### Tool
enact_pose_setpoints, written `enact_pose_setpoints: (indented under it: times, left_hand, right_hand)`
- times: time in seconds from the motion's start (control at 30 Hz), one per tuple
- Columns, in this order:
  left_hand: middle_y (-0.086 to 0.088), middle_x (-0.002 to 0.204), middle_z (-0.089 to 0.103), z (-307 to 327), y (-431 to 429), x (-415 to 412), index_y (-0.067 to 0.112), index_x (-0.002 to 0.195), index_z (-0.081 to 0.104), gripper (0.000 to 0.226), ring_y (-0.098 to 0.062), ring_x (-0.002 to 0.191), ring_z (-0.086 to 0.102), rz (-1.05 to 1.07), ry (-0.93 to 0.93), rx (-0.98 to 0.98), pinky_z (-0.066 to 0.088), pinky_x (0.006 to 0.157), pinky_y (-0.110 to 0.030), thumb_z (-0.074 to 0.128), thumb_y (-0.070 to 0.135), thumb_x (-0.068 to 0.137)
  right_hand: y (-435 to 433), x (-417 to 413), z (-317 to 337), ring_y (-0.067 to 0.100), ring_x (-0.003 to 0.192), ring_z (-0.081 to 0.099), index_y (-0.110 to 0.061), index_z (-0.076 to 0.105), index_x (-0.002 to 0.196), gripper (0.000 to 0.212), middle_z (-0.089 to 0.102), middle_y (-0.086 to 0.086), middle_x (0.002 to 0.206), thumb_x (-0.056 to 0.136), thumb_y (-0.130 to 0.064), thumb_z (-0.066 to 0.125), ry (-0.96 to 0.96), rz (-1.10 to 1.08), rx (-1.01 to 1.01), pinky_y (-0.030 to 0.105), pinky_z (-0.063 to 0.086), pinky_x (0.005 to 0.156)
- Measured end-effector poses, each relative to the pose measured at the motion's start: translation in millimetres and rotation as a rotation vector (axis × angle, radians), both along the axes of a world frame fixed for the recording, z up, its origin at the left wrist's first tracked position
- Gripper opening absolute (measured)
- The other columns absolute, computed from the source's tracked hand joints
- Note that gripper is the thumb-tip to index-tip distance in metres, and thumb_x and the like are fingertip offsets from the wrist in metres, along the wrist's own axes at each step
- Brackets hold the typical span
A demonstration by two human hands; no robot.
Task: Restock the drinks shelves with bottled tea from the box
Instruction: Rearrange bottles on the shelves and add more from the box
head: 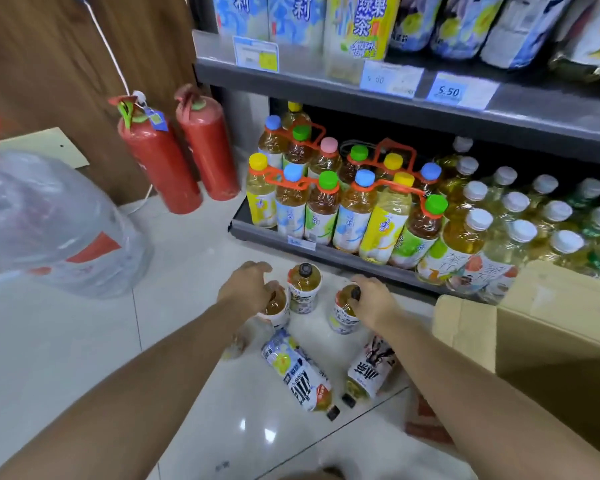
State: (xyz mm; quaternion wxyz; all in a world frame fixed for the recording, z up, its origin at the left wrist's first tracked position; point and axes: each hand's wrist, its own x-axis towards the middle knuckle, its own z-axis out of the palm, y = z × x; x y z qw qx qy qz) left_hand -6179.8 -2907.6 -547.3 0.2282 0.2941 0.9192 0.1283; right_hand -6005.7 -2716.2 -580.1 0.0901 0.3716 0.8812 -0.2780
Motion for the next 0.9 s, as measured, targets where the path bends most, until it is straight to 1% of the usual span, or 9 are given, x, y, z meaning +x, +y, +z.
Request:
enact_pose_setpoints:
  times: [0.13, 0.2, 0.3, 0.4, 0.5, 0.57, 0.7, 0.8, 0.9]
  left_hand:
    - [-0.003, 0.135, 0.051, -26, 1, 2, 0.029, 0.137, 0.053, 0.040, -0.027, 0.122, 0.053, -0.024, -0.048, -0.082, 0.049, 0.096, -0.044, 0.053, 0.038, 0.097]
    - [-0.004, 0.128, 0.052, -38, 2, 5, 0.029, 0.133, 0.054, 0.037, -0.029, 0.119, 0.053, -0.051, -0.056, -0.108, 0.050, 0.094, -0.044, 0.052, 0.037, 0.097]
    - [-0.003, 0.133, 0.050, -49, 5, 9, 0.029, 0.136, 0.051, 0.040, -0.029, 0.121, 0.048, -0.047, 0.021, -0.128, 0.048, 0.093, -0.042, 0.051, 0.035, 0.097]
    - [-0.001, 0.143, 0.046, -54, 8, 17, 0.024, 0.141, 0.050, 0.044, -0.027, 0.132, 0.038, -0.056, 0.154, -0.012, 0.041, 0.103, -0.042, 0.051, 0.029, 0.097]
    - [-0.004, 0.139, 0.054, -52, 16, 29, 0.014, 0.135, 0.058, 0.043, -0.027, 0.131, 0.041, -0.198, 0.245, 0.234, 0.041, 0.105, -0.042, 0.062, 0.022, 0.093]
    - [-0.005, 0.142, 0.051, -51, 24, 43, 0.014, 0.139, 0.054, 0.053, -0.026, 0.132, 0.043, -0.271, 0.155, 0.309, 0.042, 0.106, -0.041, 0.069, 0.025, 0.089]
    - [0.003, 0.150, 0.042, -47, 40, 79, 0.026, 0.152, 0.028, 0.091, -0.018, 0.136, 0.040, -0.252, -0.181, 0.311, 0.038, 0.107, -0.030, 0.080, 0.042, 0.079]
    - [0.024, 0.118, 0.058, -38, 41, 98, 0.043, 0.138, 0.028, 0.094, -0.002, 0.110, 0.059, -0.161, -0.300, 0.412, 0.041, 0.081, -0.010, 0.087, 0.049, 0.065]
    - [0.030, 0.105, 0.062, -23, 33, 113, 0.048, 0.129, 0.031, 0.093, 0.012, 0.098, 0.060, -0.047, -0.330, 0.517, 0.043, 0.077, -0.006, 0.086, 0.059, 0.055]
  right_hand:
    - [3, -6, -22, 0.032, 0.106, 0.058, -0.014, 0.060, 0.117, 0.026, 0.048, 0.011, 0.125, 0.092, -0.022, 0.063, -0.048, -0.025, 0.046, 0.037, 0.049, 0.092]
    - [5, -7, -28, 0.033, 0.106, 0.058, -0.012, 0.058, 0.118, 0.031, 0.046, 0.012, 0.125, 0.092, -0.026, 0.066, -0.053, -0.017, 0.062, 0.040, 0.050, 0.093]
    - [10, -8, -31, 0.032, 0.104, 0.058, -0.010, 0.055, 0.116, 0.033, 0.052, 0.012, 0.118, 0.091, -0.028, 0.068, -0.029, 0.014, 0.088, 0.040, 0.051, 0.089]
    - [11, -4, -30, 0.030, 0.098, 0.059, -0.011, 0.058, 0.108, 0.026, 0.053, 0.008, 0.109, 0.090, -0.026, 0.068, 0.016, 0.028, 0.088, 0.039, 0.051, 0.084]
    - [13, 3, -20, 0.026, 0.093, 0.058, -0.012, 0.063, 0.101, 0.019, 0.054, 0.005, 0.102, 0.087, -0.024, 0.071, 0.090, 0.092, 0.085, 0.037, 0.051, 0.081]
    - [18, 5, -4, 0.025, 0.089, 0.058, -0.011, 0.067, 0.095, 0.017, 0.055, 0.006, 0.097, 0.085, -0.024, 0.073, 0.134, 0.179, 0.070, 0.035, 0.050, 0.079]
    - [25, 6, 51, 0.021, 0.089, 0.059, -0.015, 0.073, 0.097, 0.020, 0.061, 0.007, 0.098, 0.083, -0.030, 0.077, 0.178, 0.325, -0.004, 0.034, 0.049, 0.080]
    - [20, 8, 95, 0.014, 0.087, 0.060, -0.025, 0.072, 0.092, 0.015, 0.066, 0.000, 0.097, 0.082, -0.034, 0.078, 0.203, 0.344, -0.081, 0.028, 0.049, 0.076]
    - [11, 11, 125, 0.008, 0.087, 0.061, -0.030, 0.071, 0.092, 0.015, 0.068, -0.008, 0.096, 0.081, -0.035, 0.079, 0.237, 0.320, -0.160, 0.017, 0.045, 0.069]
